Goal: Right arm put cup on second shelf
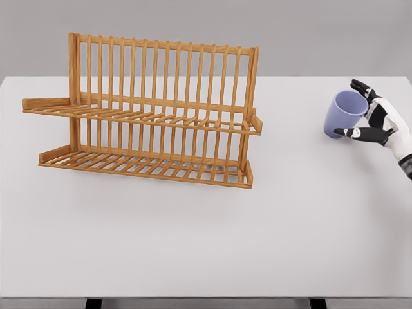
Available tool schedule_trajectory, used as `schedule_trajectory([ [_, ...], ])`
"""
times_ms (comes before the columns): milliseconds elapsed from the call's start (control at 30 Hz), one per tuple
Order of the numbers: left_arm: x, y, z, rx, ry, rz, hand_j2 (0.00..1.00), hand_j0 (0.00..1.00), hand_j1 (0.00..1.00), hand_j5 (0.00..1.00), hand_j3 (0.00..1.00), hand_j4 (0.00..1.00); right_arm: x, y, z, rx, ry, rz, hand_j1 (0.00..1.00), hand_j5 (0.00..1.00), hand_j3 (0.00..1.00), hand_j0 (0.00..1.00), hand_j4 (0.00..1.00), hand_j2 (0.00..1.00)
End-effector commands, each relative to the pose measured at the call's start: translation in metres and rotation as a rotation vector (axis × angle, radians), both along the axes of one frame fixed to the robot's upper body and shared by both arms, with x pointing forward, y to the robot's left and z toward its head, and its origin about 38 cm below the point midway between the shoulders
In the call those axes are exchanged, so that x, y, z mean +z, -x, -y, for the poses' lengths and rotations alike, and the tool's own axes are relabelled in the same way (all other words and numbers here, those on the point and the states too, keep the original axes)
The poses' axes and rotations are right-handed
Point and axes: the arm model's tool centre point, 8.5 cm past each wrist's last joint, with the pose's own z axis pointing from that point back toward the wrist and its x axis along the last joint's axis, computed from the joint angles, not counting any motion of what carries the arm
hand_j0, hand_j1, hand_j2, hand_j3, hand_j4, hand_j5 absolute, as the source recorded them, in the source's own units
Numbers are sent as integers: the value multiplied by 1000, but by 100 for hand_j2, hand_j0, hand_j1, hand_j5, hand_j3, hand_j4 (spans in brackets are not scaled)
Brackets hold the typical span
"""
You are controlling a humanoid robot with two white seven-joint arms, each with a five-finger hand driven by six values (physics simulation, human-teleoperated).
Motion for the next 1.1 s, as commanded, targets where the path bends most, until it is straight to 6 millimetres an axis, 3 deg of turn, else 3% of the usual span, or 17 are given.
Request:
schedule_trajectory([
  [0, 0, 0, 0, 0, 0, -1, 100, 100, 100, 100, 100, 100, -1, 0, 0, 5, 9, -3, 95, 95, 95, 95, 95, 95],
  [200, 0, 0, 0, 0, -1, 0, 100, 100, 100, 100, 100, 100, 1, 0, 1, 2, 6, 2, 73, 73, 73, 73, 73, 73],
  [300, 0, 0, 0, 0, -1, 0, 100, 100, 100, 100, 100, 100, 1, 0, 0, 3, 7, 3, 69, 69, 69, 69, 69, 69],
  [533, 0, 0, 0, 0, -1, 0, 100, 100, 100, 100, 100, 100, 8, -2, -2, 10, 8, 26, 67, 67, 67, 67, 67, 67],
  [867, 0, 0, 0, -2, -1, 0, 100, 100, 100, 100, 100, 100, 43, -2, -4, 24, 12, 142, 68, 68, 68, 68, 68, 68],
  [1067, 0, 0, 0, 0, -1, 0, 100, 100, 100, 100, 100, 100, 57, 8, -12, 55, 29, 204, 68, 68, 68, 68, 68, 68],
])
